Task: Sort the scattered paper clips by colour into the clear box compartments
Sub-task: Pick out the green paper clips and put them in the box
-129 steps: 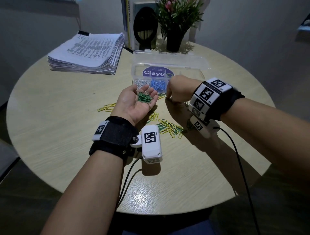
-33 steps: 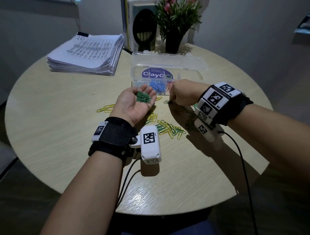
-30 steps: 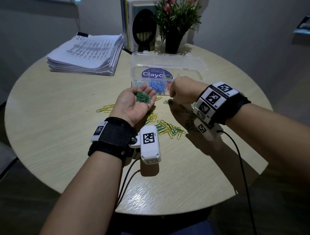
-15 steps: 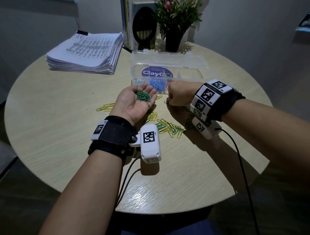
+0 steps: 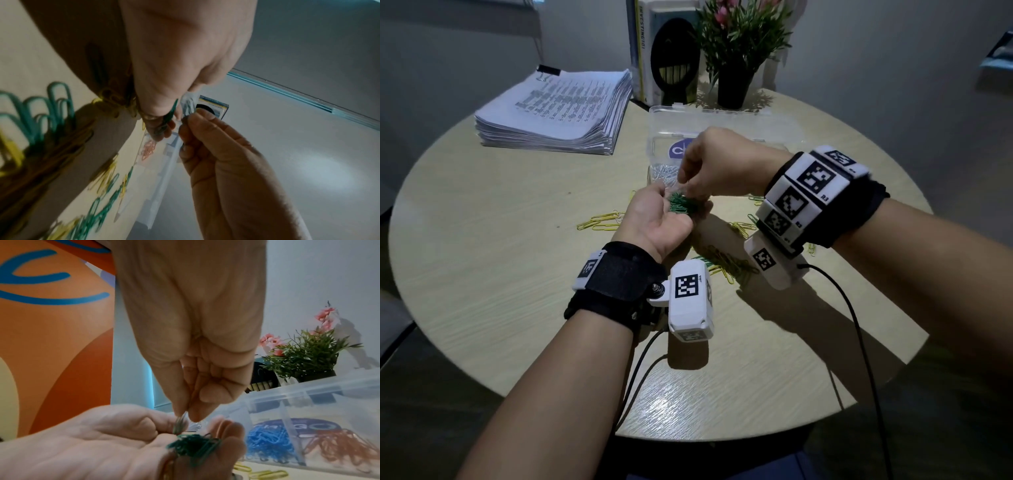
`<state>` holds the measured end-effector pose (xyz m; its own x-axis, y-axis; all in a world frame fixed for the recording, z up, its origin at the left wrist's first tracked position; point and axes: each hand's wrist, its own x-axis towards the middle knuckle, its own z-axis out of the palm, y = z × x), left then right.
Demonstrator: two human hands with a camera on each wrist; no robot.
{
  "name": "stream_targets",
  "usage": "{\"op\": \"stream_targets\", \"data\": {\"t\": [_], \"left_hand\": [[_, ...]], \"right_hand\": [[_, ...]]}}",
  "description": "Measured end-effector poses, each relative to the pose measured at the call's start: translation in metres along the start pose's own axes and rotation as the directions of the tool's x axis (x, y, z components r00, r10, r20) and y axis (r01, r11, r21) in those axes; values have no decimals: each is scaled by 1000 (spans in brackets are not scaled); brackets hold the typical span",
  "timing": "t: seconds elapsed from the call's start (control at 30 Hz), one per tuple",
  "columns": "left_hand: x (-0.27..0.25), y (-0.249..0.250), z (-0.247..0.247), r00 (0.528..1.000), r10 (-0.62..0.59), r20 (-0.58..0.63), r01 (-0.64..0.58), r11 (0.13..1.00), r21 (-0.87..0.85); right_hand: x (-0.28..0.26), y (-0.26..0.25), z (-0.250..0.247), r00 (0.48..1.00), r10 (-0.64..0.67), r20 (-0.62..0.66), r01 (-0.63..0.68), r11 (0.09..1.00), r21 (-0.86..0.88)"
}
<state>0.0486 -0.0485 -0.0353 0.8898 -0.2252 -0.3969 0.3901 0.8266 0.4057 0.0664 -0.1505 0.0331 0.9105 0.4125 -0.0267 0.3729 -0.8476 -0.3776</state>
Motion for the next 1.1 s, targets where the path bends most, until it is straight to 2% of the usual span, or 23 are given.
{"op": "stream_targets", "data": {"t": [0.1, 0.2, 0.33, 0.43, 0.53, 0.7, 1.1], "left_hand": [[-1, -3, 3, 1000, -8, -2, 8, 1000, -15], [0, -3, 2, 999, -40, -22, 38, 997, -61], [-1, -3, 3, 998, -52, -19, 50, 995, -86], [-1, -3, 4, 998, -60, -25, 57, 994, -94], [-1, -4, 4, 997, -70, -29, 67, 994, -90], [0, -3, 3, 997, -69, -24, 65, 986, -152], [-4, 0, 2, 998, -46, -46, 39, 990, -139]], "right_hand": [[-1, 3, -6, 999, 43, -2, -43, 998, 47], [-2, 20, -16, 989, 145, -29, -144, 988, 49], [-7, 53, -17, 952, 306, 7, -301, 941, -155], [-10, 69, -6, 927, 371, 55, -342, 897, -279], [-12, 74, 3, 923, 378, 69, -329, 870, -368], [-9, 71, 8, 924, 365, 111, -294, 868, -400], [-9, 78, 8, 913, 388, 122, -332, 884, -328]]}}
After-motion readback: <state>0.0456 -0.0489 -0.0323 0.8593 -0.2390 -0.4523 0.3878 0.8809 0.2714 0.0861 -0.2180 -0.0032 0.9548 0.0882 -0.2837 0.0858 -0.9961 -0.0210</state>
